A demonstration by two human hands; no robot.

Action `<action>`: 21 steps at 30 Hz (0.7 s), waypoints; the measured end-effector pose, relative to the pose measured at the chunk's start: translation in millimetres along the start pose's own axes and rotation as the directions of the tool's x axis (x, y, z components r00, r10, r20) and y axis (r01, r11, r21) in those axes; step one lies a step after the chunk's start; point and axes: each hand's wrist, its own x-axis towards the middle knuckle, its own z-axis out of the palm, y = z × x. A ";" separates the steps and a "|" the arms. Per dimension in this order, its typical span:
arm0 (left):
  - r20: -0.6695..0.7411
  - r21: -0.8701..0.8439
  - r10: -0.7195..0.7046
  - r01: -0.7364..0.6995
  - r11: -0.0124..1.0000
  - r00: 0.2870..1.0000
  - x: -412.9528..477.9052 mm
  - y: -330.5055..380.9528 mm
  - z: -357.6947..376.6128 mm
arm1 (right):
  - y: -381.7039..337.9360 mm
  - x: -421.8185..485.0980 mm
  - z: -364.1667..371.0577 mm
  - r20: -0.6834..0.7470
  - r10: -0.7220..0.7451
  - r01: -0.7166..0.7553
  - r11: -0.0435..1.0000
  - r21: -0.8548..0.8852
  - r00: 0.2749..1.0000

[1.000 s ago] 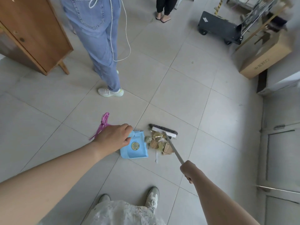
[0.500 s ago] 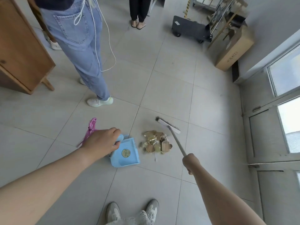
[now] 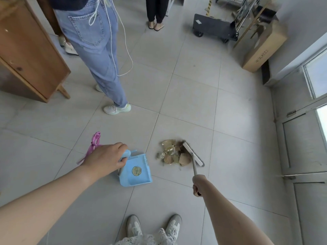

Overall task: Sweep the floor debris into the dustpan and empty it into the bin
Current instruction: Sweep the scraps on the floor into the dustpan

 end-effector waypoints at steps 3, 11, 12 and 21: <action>-0.004 0.014 0.016 -0.016 1.000 1.000 0.0 4.4 -2.3 | -5.9 -13.0 -3.9 -0.045 0.024 -0.020 0.996 0.090 0.999; -0.045 0.015 -0.029 0.030 0.999 0.999 -0.2 14.3 -15.2 | -3.4 -16.5 -47.5 -0.137 0.066 -0.041 0.983 0.178 0.988; -0.049 0.014 -0.032 0.033 0.999 0.998 0.8 16.4 -16.1 | -4.0 -20.4 -49.7 -0.145 0.070 -0.039 0.978 0.206 0.987; -0.058 0.009 -0.002 0.003 1.000 0.998 9.7 37.4 -13.9 | -5.9 -9.1 -50.0 -0.037 0.013 -0.003 0.965 0.262 0.999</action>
